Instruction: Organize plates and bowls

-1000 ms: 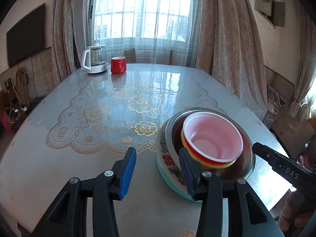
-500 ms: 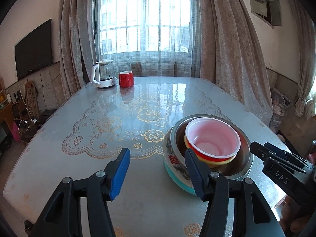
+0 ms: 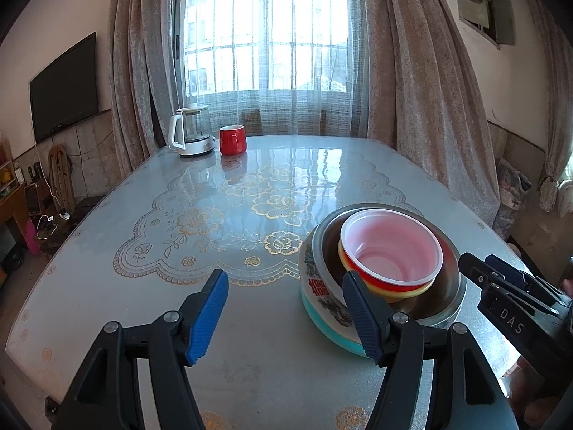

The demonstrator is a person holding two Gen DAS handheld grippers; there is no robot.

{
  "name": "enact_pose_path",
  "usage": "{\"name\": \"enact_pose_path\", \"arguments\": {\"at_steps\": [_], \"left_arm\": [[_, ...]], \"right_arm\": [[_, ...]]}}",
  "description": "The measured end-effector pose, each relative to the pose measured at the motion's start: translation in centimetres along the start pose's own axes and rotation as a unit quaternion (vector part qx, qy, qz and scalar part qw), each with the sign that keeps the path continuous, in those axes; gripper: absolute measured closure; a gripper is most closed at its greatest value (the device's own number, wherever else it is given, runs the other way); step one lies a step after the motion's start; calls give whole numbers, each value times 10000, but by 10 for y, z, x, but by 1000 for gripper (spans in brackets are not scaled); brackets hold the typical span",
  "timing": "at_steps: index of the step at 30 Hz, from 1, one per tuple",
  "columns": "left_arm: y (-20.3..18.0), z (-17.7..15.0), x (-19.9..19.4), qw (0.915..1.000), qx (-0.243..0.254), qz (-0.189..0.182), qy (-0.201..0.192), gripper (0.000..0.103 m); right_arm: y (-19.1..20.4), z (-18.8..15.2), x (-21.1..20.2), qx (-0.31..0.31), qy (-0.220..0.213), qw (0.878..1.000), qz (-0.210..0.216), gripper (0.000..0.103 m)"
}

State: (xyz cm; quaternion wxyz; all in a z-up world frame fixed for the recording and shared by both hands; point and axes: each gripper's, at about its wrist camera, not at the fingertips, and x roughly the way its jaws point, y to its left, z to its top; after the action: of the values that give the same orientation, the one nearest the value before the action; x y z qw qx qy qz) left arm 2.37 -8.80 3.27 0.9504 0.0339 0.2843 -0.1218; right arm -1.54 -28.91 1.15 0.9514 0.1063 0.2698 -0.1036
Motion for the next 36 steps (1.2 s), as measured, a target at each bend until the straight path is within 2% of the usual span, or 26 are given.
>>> {"name": "enact_pose_path", "arguments": {"at_steps": [36], "left_arm": [[-4,-6,9,10000,76,-43,40,30]], "right_arm": [[2,-4,12,-102,101,9999,-18,60]]}}
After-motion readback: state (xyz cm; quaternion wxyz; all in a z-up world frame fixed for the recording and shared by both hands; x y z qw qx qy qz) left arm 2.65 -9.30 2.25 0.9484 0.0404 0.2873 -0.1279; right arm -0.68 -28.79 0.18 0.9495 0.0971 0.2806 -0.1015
